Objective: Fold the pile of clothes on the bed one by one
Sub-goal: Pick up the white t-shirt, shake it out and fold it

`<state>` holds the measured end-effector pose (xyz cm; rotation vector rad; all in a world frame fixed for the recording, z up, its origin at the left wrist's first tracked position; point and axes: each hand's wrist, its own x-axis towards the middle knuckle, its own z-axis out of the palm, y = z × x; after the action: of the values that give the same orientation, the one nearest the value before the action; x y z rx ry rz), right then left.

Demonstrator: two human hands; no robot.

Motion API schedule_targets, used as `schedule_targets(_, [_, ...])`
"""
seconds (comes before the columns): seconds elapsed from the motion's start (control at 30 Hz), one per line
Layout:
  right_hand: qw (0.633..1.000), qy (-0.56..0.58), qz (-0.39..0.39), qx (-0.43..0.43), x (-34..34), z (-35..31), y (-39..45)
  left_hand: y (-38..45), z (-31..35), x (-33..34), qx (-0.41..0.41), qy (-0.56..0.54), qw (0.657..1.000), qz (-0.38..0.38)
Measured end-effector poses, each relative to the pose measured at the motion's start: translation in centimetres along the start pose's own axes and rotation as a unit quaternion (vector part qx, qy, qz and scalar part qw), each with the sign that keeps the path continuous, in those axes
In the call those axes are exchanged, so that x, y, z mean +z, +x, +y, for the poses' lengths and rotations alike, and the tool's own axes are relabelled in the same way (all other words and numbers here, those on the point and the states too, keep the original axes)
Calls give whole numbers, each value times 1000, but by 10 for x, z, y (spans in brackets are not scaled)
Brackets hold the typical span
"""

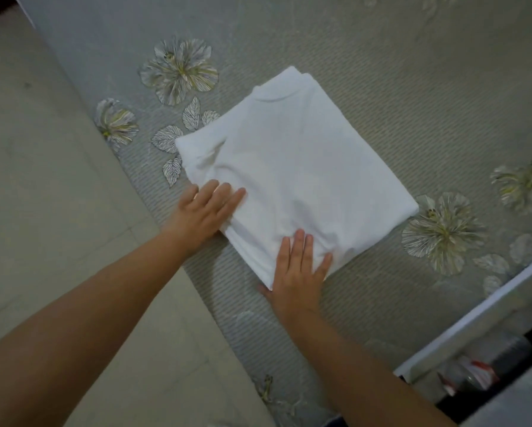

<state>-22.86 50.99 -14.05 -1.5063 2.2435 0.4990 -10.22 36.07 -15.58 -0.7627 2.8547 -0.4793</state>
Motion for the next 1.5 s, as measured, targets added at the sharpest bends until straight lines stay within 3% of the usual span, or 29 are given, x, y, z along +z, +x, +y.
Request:
schedule_targets(0.07, [1000, -13, 6, -1, 4, 0, 4, 1, 0, 4, 47, -41, 998, 25])
schedule_targets(0.17, [995, -28, 94, -22, 12, 2, 12, 15, 6, 6, 60, -82, 992, -69])
schedule_targets(0.23, [991, -22, 126, -37, 11, 5, 16, 19, 10, 14, 39, -93, 978, -181])
schedule_targets(0.37, [994, -5, 89, -70, -3, 14, 19, 22, 12, 13, -45, -150, 965, -210])
schedule_targets(0.5, [989, 81, 32, -123, -42, 42, 24, 26, 15, -9, -51, -191, 978, -68])
schedule_targets(0.57, [984, 93, -35, -151, -54, 66, 27, 29, 18, -28, -36, -177, 982, -59])
schedule_targets(0.63, [981, 115, -47, -148, -65, 97, 23, 40, 23, -53, -23, -187, 982, -32])
schedule_targets(0.9, [969, 102, 211, -84, -143, 249, -2, 151, 57, -206, 59, -111, 991, 37])
schedule_targets(1.17, [947, 133, 292, -26, -213, 455, -26, 309, 146, -363, 129, -42, 982, 131])
schedule_targets(1.3, [941, 90, 325, 7, -249, 565, -40, 384, 204, -429, 157, -3, 967, 199])
schedule_targets(1.5, [918, 3, 392, 59, -304, 719, -44, 507, 283, -509, 116, -41, 962, 243])
